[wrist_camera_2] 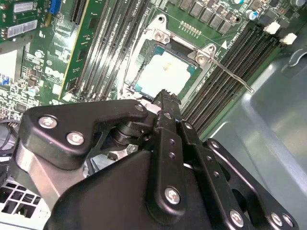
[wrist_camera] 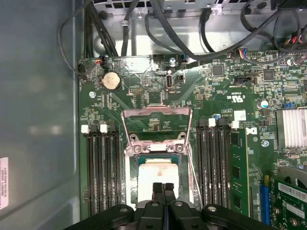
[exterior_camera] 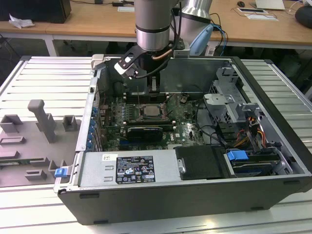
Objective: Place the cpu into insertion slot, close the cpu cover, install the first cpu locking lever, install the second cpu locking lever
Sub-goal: 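Close the cpu cover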
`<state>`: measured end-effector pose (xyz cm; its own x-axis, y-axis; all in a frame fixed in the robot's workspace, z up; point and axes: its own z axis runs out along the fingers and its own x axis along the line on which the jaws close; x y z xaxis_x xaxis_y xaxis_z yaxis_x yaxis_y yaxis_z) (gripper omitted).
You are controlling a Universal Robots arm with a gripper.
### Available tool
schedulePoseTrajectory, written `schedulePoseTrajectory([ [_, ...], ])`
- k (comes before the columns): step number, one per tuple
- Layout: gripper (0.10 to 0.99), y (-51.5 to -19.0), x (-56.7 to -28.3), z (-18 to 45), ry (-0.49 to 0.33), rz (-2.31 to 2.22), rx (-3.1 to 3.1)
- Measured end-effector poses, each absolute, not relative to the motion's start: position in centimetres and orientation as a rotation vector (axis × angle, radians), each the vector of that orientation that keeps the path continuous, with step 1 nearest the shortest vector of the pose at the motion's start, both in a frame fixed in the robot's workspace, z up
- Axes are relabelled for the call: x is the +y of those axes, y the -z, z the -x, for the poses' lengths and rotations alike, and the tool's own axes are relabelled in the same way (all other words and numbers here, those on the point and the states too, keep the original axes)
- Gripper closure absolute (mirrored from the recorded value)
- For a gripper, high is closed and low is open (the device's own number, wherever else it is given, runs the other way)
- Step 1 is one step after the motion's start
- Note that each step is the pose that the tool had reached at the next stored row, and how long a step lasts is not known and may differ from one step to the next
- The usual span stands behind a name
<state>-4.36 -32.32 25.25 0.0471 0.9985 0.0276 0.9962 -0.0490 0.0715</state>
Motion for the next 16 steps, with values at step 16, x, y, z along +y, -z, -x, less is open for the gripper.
schedulePoseTrajectory([
  [16, 0.98, -26.7, -32.7, 1.3, -0.078, -2.242, 2.185],
])
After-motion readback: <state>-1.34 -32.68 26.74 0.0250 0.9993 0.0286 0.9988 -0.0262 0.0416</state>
